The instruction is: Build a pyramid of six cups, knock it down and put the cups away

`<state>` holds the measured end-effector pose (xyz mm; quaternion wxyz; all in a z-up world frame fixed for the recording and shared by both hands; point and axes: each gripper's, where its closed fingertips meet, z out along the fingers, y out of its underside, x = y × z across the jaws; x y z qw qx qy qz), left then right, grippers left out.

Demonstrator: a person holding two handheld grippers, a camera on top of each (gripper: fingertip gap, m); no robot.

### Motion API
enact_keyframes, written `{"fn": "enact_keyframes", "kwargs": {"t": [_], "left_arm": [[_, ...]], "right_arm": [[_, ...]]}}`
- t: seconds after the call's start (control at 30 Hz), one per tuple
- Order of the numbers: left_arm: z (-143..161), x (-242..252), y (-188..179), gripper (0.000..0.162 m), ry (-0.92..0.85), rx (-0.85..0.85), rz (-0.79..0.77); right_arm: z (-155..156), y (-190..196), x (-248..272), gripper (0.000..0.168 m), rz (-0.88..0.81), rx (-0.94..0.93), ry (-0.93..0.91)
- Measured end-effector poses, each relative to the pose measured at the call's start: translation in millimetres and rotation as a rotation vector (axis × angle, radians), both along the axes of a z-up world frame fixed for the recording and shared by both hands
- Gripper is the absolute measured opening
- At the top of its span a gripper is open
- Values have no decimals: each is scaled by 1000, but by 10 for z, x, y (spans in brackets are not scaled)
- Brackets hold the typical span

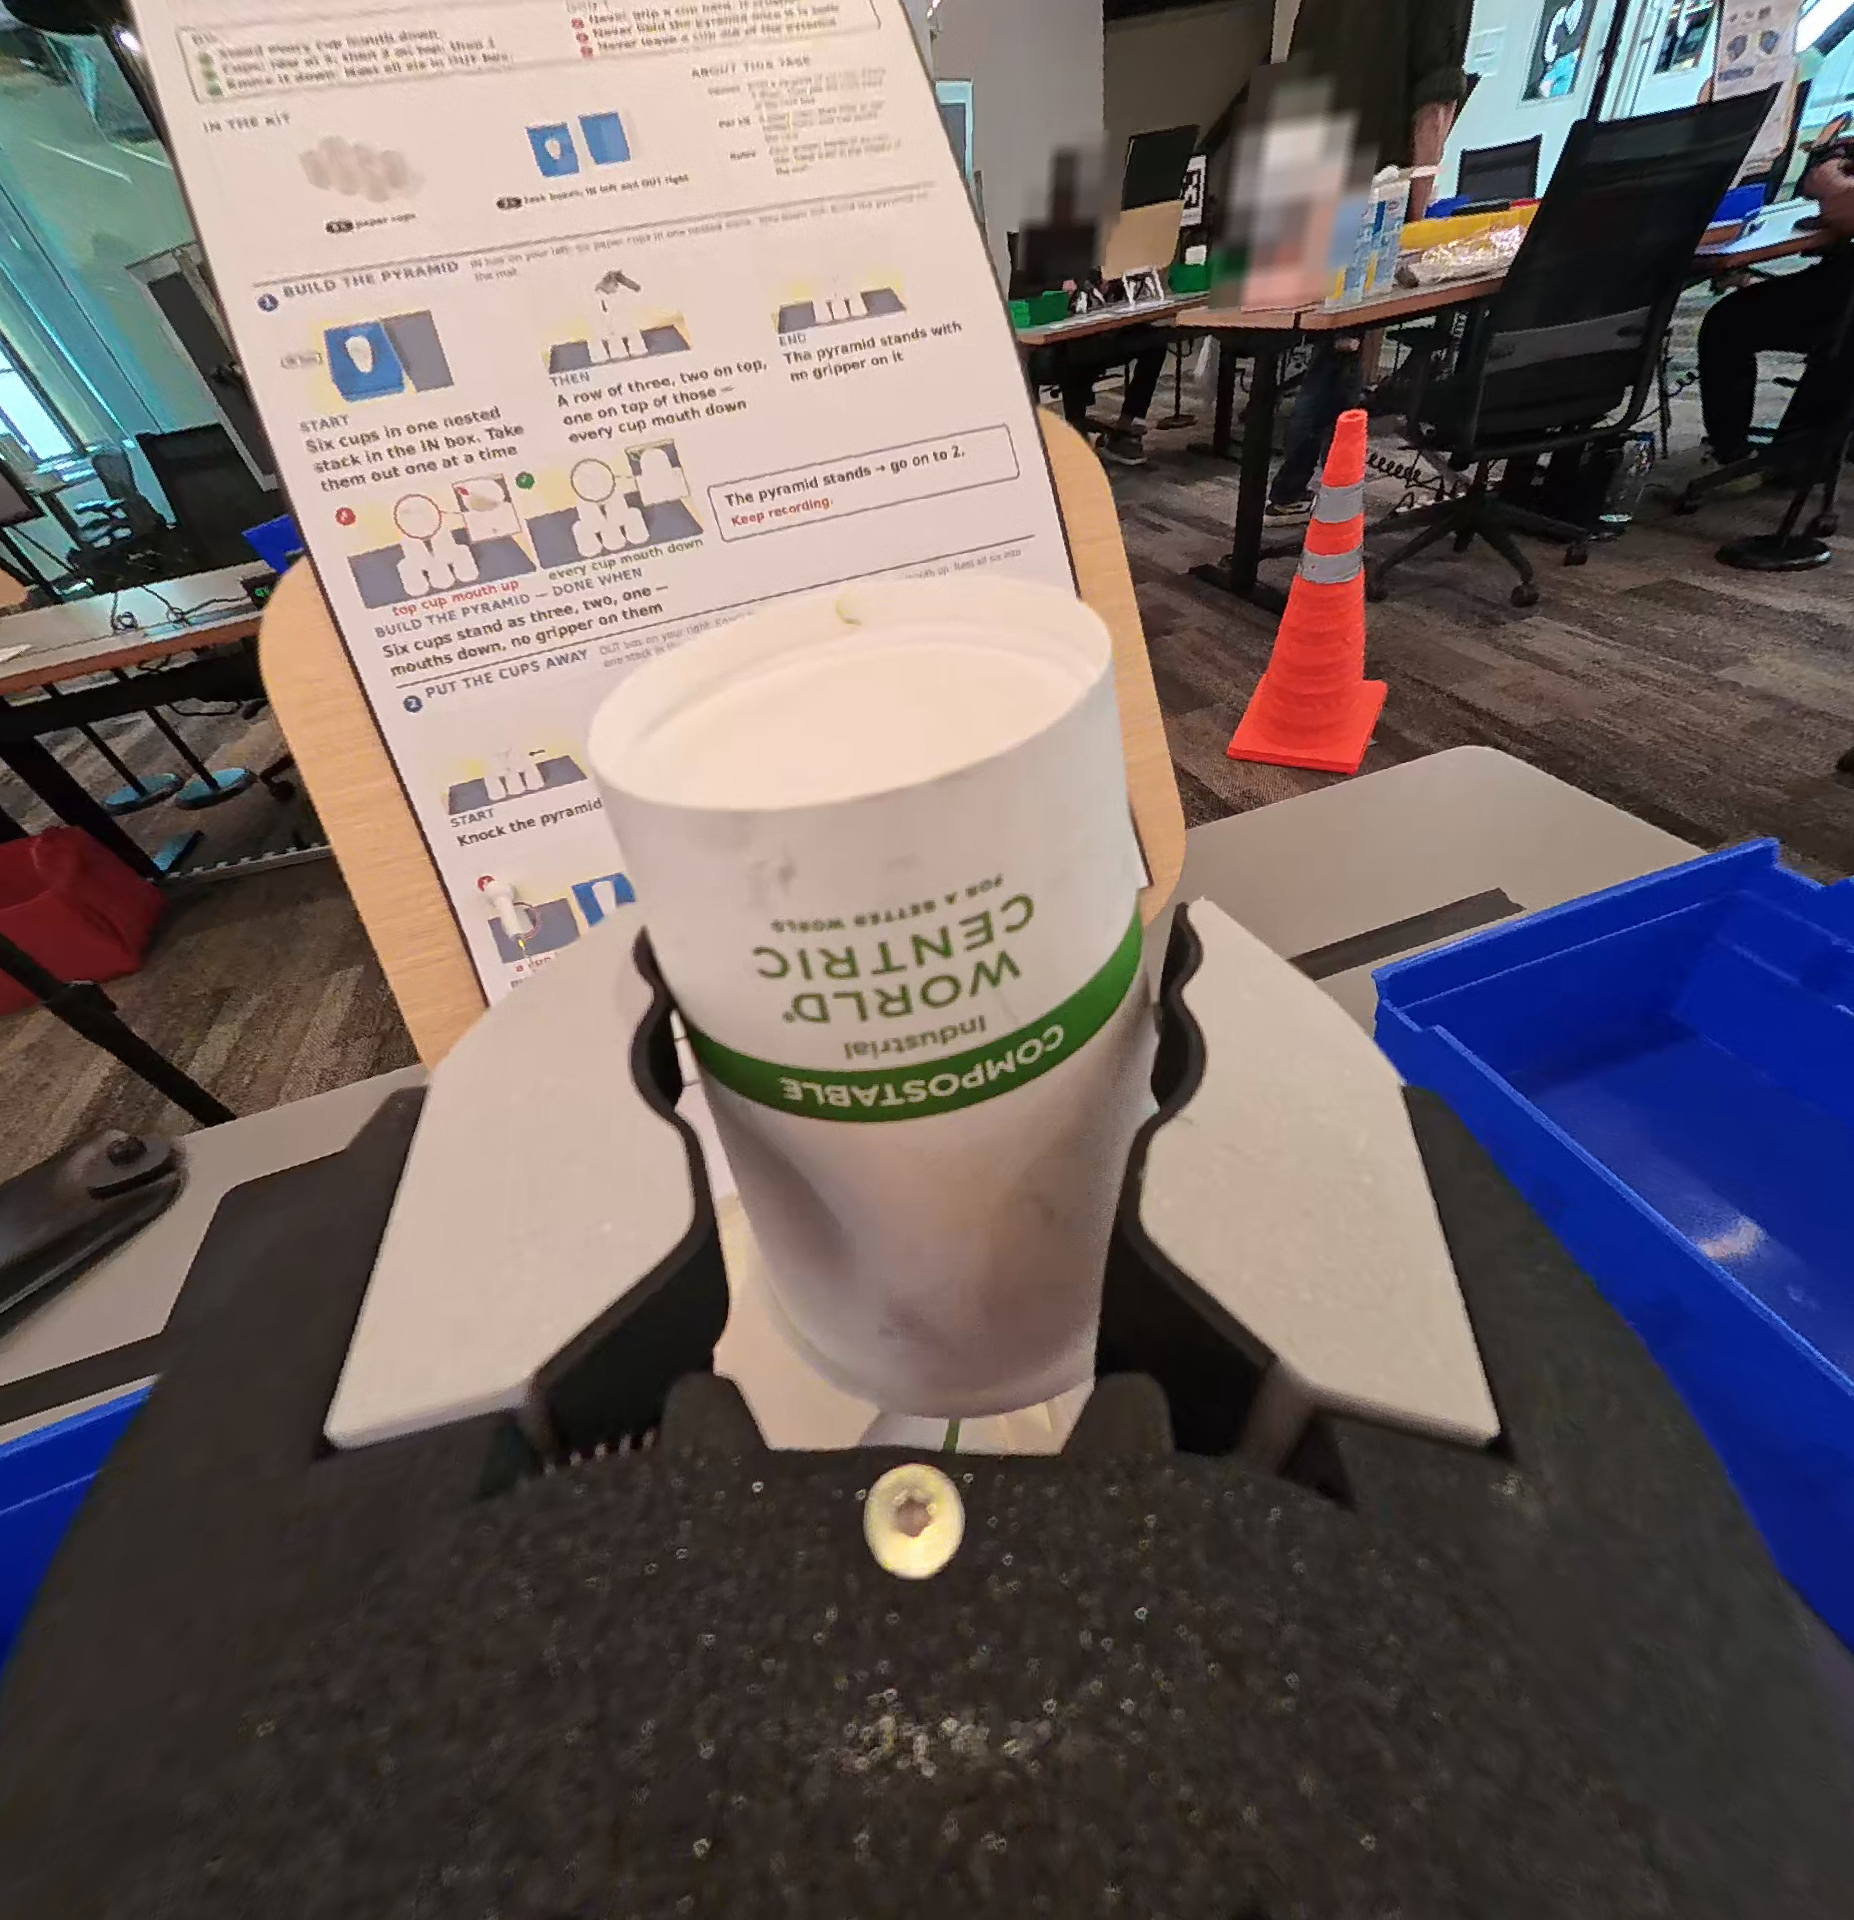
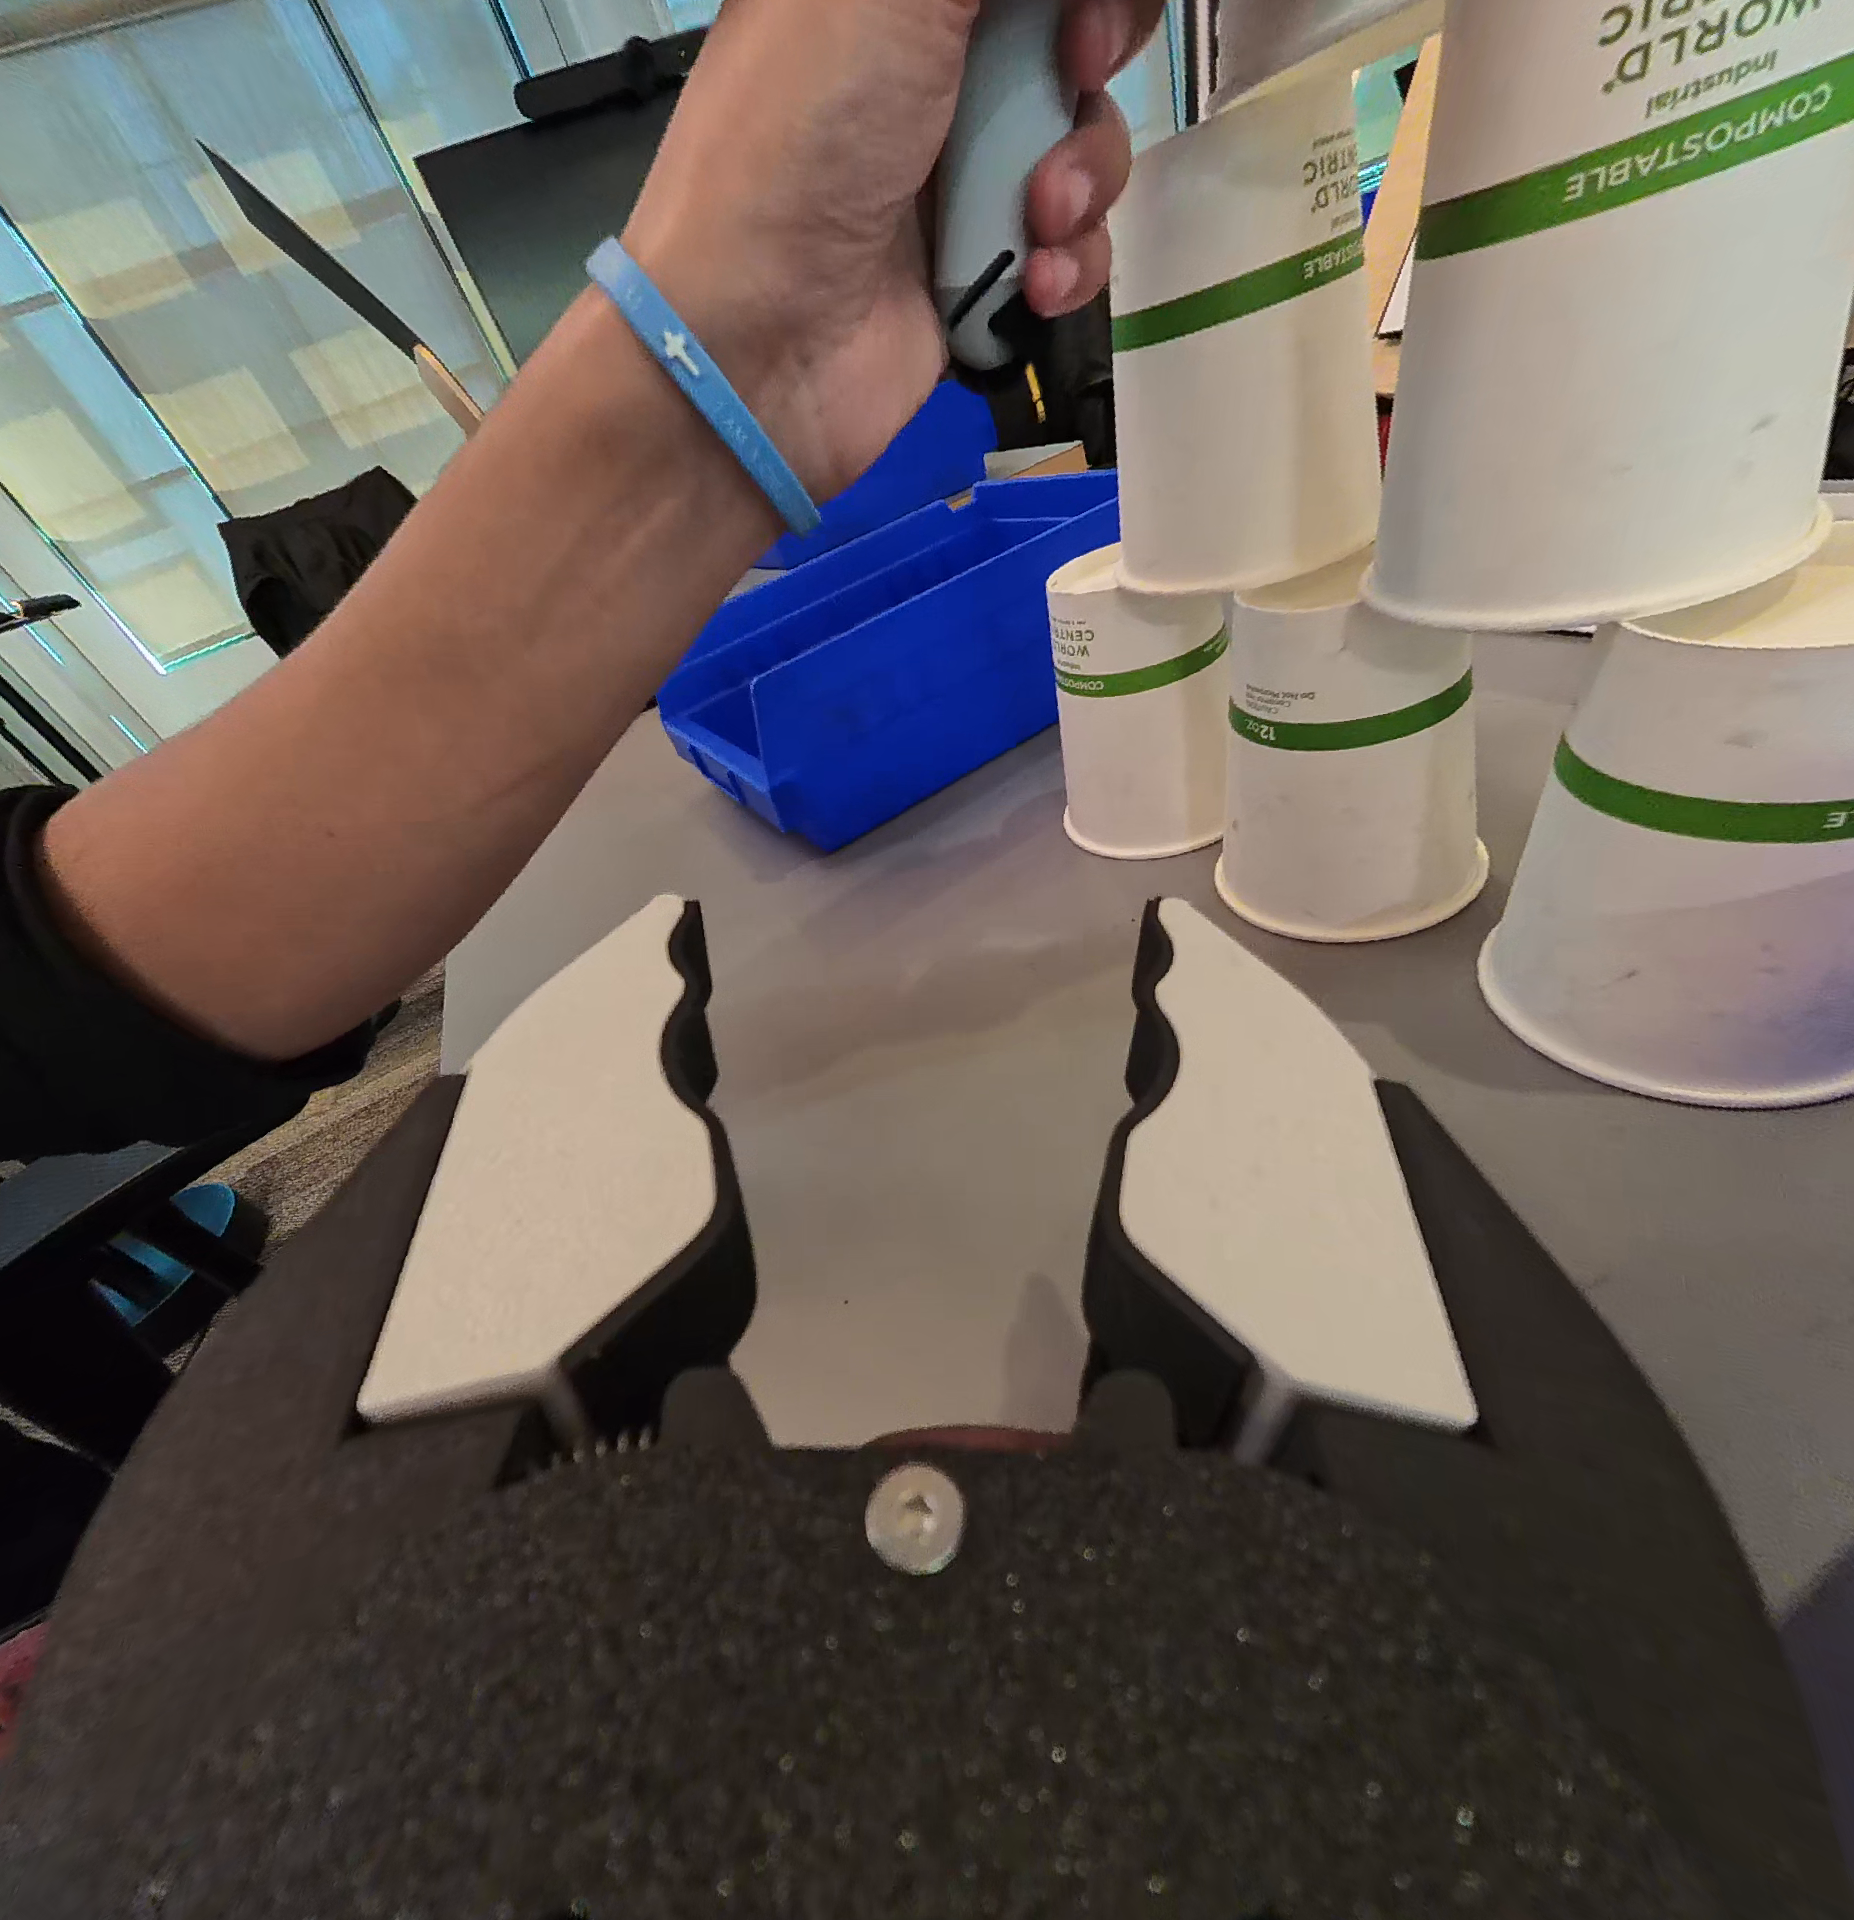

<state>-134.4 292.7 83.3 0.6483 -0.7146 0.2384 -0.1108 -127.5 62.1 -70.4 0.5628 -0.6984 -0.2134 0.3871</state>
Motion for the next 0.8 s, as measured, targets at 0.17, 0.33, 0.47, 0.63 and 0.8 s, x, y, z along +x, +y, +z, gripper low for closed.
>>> {"fn": "enact_keyframes", "kwargs": {"t": [0.17,0.33,0.47,0.63,0.8], "left_arm": [[175,-94,-130,92,-37,5,0],[517,-360,-533,93,-56,69,-24],[359,-819,-958,89,-97,3,-64],[-665,-1394,-1552,85,-71,-143,-68],[-1652,-1629,-2250,81,-46,-198,-96]], "right_arm": [[8,6,8,78,-4,2,4],[49,91,149,80,-112,41,-22],[120,163,347,80,-261,93,-67],[107,154,428,79,-365,133,-164],[39,19,409,79,-423,152,-230]]}}
